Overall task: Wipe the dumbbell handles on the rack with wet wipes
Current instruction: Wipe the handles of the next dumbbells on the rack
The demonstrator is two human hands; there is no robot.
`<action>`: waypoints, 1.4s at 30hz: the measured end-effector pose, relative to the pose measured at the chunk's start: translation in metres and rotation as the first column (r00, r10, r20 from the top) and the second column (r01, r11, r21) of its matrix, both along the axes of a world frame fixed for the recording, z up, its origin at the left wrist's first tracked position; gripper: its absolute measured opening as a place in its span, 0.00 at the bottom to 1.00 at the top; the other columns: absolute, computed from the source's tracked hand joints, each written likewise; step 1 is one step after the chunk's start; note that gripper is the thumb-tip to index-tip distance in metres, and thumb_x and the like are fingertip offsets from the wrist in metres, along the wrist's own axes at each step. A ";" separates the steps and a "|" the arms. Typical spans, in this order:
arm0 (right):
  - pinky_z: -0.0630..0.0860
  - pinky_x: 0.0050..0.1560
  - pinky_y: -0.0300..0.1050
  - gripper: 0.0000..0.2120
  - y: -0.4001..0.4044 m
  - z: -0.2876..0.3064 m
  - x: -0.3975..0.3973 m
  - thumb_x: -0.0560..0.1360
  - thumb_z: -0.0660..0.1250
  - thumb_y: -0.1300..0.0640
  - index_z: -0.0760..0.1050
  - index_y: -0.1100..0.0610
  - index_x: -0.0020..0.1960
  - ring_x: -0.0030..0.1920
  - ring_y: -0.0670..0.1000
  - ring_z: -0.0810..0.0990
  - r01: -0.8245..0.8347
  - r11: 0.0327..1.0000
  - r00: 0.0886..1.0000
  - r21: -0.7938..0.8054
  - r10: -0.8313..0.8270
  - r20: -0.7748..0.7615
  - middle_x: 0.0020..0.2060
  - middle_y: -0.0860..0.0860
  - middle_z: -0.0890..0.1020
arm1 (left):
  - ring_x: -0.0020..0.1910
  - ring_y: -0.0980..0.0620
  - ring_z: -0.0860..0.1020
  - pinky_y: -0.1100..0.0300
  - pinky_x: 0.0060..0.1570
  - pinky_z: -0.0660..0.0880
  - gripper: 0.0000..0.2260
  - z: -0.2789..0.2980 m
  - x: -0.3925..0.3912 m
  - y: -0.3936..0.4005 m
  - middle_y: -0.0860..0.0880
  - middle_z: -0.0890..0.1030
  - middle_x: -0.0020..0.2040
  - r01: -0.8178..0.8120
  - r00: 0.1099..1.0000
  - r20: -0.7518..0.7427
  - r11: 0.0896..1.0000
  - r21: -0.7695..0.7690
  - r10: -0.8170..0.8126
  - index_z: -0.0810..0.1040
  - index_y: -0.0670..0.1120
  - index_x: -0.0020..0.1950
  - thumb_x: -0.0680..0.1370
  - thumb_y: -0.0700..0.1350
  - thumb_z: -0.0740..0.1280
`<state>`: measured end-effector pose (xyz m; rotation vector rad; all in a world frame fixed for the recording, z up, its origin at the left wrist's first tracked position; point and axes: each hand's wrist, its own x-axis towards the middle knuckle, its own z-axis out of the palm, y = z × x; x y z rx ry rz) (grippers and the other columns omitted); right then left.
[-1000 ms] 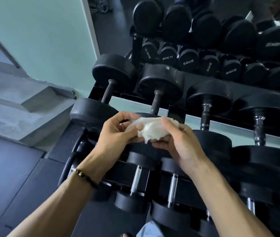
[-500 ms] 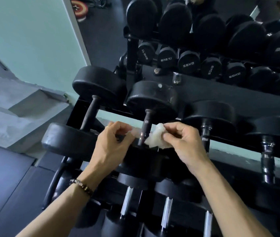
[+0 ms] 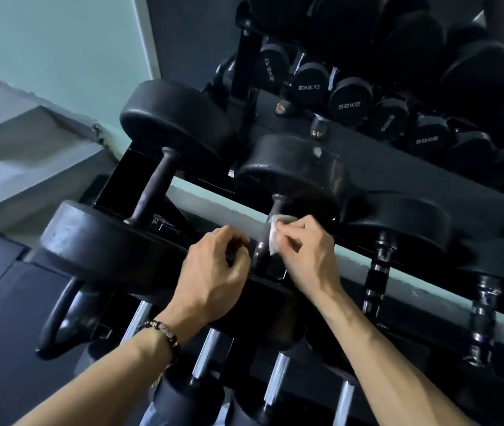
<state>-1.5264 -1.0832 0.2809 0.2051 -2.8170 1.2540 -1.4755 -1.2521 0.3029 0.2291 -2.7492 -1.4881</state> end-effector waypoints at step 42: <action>0.80 0.35 0.54 0.09 0.025 0.003 -0.024 0.81 0.63 0.59 0.80 0.58 0.55 0.45 0.55 0.79 -0.689 0.449 0.489 0.569 0.867 -0.091 0.54 0.53 0.80 | 0.52 0.54 0.74 0.51 0.55 0.72 0.16 -0.009 0.027 0.018 0.56 0.78 0.47 -0.400 0.916 0.053 0.915 0.050 0.398 0.78 0.50 0.52 0.74 0.57 0.57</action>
